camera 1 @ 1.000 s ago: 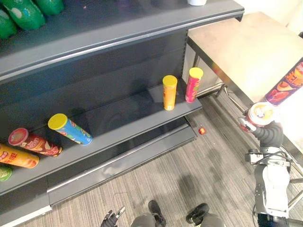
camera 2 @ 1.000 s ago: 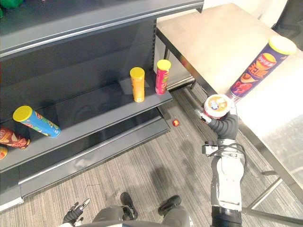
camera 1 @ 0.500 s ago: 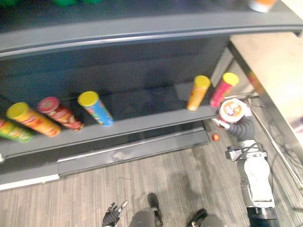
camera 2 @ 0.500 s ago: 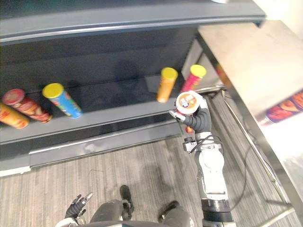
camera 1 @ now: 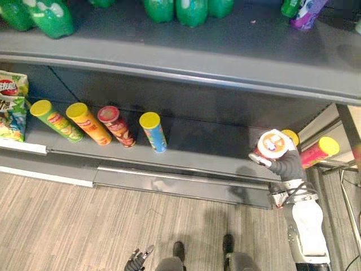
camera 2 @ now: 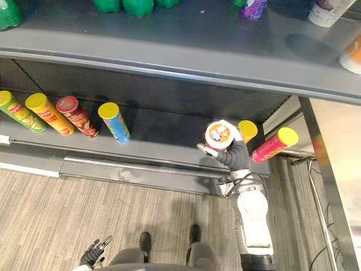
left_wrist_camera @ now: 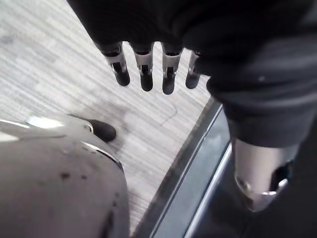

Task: Put the gum and the chips on the shelf.

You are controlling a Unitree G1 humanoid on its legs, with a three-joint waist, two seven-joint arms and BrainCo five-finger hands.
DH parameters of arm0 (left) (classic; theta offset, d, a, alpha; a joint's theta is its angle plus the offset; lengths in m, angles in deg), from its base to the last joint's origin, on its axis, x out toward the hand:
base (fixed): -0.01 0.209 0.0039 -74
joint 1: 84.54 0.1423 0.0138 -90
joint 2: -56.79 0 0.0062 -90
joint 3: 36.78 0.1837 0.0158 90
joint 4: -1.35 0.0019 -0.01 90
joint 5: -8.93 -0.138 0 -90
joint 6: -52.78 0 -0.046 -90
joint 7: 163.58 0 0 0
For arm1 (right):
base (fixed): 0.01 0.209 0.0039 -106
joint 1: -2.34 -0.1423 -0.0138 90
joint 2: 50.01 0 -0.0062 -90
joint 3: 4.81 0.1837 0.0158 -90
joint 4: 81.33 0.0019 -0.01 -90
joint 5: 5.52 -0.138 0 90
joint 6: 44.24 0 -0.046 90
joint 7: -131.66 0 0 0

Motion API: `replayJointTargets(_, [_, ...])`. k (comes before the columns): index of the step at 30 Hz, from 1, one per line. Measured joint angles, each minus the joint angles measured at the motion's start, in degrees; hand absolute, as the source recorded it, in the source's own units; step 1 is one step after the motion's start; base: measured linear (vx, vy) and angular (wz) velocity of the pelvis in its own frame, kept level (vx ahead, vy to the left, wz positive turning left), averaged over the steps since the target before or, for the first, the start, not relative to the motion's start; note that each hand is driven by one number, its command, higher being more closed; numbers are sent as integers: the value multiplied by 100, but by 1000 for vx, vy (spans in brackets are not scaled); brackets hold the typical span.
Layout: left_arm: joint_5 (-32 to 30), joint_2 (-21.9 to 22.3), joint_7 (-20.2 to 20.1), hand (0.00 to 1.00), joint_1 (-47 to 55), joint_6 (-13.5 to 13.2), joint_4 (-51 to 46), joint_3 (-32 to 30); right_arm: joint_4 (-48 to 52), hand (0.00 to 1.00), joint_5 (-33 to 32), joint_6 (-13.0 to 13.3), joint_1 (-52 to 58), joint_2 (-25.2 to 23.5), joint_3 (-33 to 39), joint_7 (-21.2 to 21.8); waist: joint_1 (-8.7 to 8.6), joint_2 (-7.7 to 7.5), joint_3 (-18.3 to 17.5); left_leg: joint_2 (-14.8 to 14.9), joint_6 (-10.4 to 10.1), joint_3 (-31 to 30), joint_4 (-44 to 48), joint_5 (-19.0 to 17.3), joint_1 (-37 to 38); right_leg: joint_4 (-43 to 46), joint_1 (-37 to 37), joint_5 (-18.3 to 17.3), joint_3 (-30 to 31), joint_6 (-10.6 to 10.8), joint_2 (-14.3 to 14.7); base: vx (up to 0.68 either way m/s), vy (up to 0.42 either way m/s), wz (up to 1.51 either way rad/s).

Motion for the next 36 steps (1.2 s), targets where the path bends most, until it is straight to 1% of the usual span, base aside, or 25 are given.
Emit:
replayJointTargets(1, [0, 10, -25, 0, -16, 0, -3, -44, 3, 100, -16, 0, 113, -10, 81, -2, -89, 13, -10, 23, -107, -86, -50, 76, -14, -85, 103, -20, -174, -35, 7, 89, -141, 56])
replayJointTargets(2, [-4, 16, -31, 0, -30, 0, -1, -51, 7, 100, -17, 0, 172, -10, 108, -6, -101, 24, -17, 31, -152, -104, -89, 110, -7, -105, 139, -37, -247, -62, 8, 67, -103, 62])
replayJointTargets(5, [-41, 38, -36, 0, -31, 14, 8, -47, 11, 100, -11, 0, 351, -39, 217, -51, -136, 67, -119, 55, -177, -18, -300, 295, -13, -228, 246, -52, -516, -88, 17, 13, -57, 46])
replayJointTargets(6, [-67, 50, -30, 0, -36, 34, 7, -43, 13, 100, -11, 2, 389, -90, 224, -66, -174, 83, -145, 66, -161, 144, -375, 348, -6, -265, 287, -53, -591, -89, 14, -29, -15, 30])
replayJointTargets(8, [-106, 69, -11, 0, -33, 39, 10, -43, 21, 100, -5, 4, 447, -140, 225, -79, -185, 107, -209, 67, -105, 257, -496, 402, -7, -279, 289, -55, -659, -92, 7, -74, 3, 24])
replayJointTargets(11, [-140, 56, 43, 0, -27, 43, 59, -43, 31, 100, 0, 5, 566, -233, 229, -79, -181, 76, -275, 31, -81, 445, -678, 454, 91, -312, 320, -55, -611, -92, -30, -72, 20, -5])
replayJointTargets(12, [-255, 45, 49, 0, -23, 43, 60, -45, 62, 100, 2, 4, 631, -268, 229, -79, -185, 68, -295, 30, -112, 541, -697, 391, 110, -324, 339, -55, -577, -92, -39, -82, 35, -21])
replayJointTargets(13, [-336, 35, 51, 0, -24, 43, 62, -43, 129, 100, 2, 5, 742, -278, 229, -76, -203, 61, -333, 33, -93, 718, -699, 377, 147, -364, 370, -55, -531, -92, -54, -64, 29, -21])
replayJointTargets(17, [-507, 26, 53, 0, -29, 42, 118, -34, 189, 100, 8, 8, 978, -274, 373, -77, -264, 59, -507, 16, -34, 875, -702, 378, 204, -395, 367, -45, -415, -99, -64, 0, 12, -21])
replayJointTargets(20, [-515, 25, 52, 0, -28, 43, 143, 25, 189, 100, 13, 7, 1016, -274, 631, -83, -274, 60, -567, 17, -30, 1027, -703, 385, 290, -394, 371, -43, -274, -99, -49, 30, -5, -20])
replayJointTargets(21, [-521, 25, 51, 0, -27, 44, 153, 77, 188, 100, 13, 5, 1012, -274, 776, -86, -357, 71, -602, 17, -30, 1038, -703, 386, 317, -395, 370, -34, -268, -107, -47, 33, -15, -9])
replayJointTargets(23, [-556, 26, 45, 0, -24, 44, 159, 84, 189, 100, 15, -4, 959, -273, 994, -125, -372, 74, -613, 32, -31, 1148, -697, 388, 376, -393, 370, 2, -184, -130, -20, 12, -18, -20])
replayJointTargets(26, [-570, 26, 35, 0, -37, 44, 162, 85, 260, 100, 2, -8, 862, -253, 1515, -158, -404, 68, -646, 53, -32, 1252, -701, 389, 425, -403, 366, 60, -107, -148, 10, -41, -26, -21])
replayJointTargets(28, [-619, 27, 22, 0, -21, 52, 183, 85, 384, 100, -8, -24, 698, -144, 1924, -179, -414, 70, -664, 56, -40, 1366, -708, 382, 493, -403, 368, 91, 27, -129, 23, -89, -26, -27])
replayJointTargets(29, [-705, 22, -1, 0, -26, 51, 181, 84, 495, 100, -22, -25, 607, -38, 2091, -207, -472, 71, -665, 57, -39, 1401, -709, 381, 496, -412, 359, 125, 68, -137, 30, -103, -24, -17])
replayJointTargets(31, [-726, 20, -31, 0, -5, 54, 203, 83, 543, 100, -62, -26, 440, 102, 2174, -241, -504, 65, -667, 58, -41, 1470, -711, 378, 503, -423, 353, 153, 142, -138, 38, -103, -20, -17])
replayJointTargets(32, [-731, 16, -64, 0, -29, 59, 284, 82, 649, 100, -107, -24, 291, 266, 2265, -276, -535, 68, -678, 59, -55, 1478, -714, 361, 508, -448, 352, 192, 168, -142, 43, -108, -25, -15])
replayJointTargets(36, [-732, 14, -101, 0, -34, 117, 280, 80, 688, 100, -234, -47, 22, 630, 2379, -276, -533, 58, -699, 76, -54, 1526, -716, 395, 515, -503, 351, 268, 230, -141, 70, -85, -33, -9])
